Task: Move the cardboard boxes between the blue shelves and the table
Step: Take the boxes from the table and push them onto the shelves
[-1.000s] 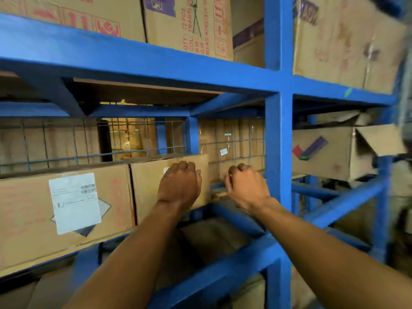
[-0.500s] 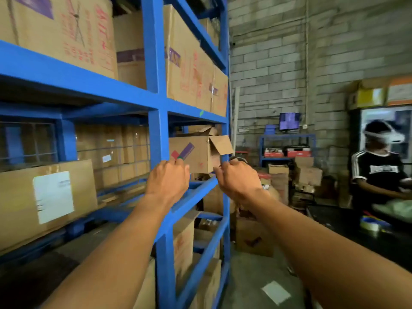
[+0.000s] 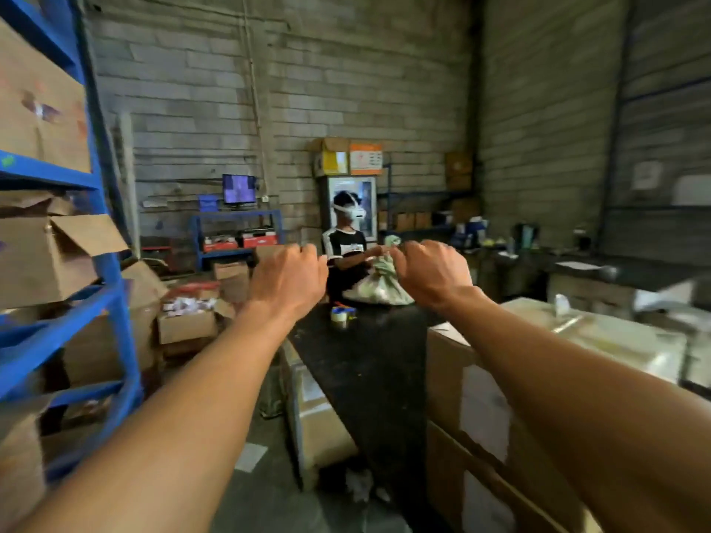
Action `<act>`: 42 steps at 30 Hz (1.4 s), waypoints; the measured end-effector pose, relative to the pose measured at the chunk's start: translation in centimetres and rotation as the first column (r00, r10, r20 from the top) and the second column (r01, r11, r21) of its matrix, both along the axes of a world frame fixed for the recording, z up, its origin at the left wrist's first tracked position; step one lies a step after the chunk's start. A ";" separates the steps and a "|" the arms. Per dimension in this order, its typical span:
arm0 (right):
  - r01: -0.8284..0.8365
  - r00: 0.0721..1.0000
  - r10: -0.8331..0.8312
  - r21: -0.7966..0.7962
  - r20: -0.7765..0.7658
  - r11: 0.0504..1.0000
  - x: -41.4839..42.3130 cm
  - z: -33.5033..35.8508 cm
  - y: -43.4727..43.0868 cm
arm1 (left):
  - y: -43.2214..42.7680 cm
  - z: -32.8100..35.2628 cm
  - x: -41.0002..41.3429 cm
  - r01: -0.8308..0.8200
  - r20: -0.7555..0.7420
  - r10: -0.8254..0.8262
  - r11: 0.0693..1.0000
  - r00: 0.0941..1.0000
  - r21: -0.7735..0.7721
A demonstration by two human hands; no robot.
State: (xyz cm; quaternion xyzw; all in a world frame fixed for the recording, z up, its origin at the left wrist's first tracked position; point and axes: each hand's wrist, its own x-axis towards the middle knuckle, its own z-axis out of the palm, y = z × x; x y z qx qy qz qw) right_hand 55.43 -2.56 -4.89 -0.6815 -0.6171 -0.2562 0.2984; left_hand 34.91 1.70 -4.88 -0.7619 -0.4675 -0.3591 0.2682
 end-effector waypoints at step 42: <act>0.664 0.534 -0.841 -0.571 -0.088 0.482 8.8 -35.0 -43.3 | -24.4 -31.8 23.8 0.315 -0.342 -0.704 0.626 0.622 -0.714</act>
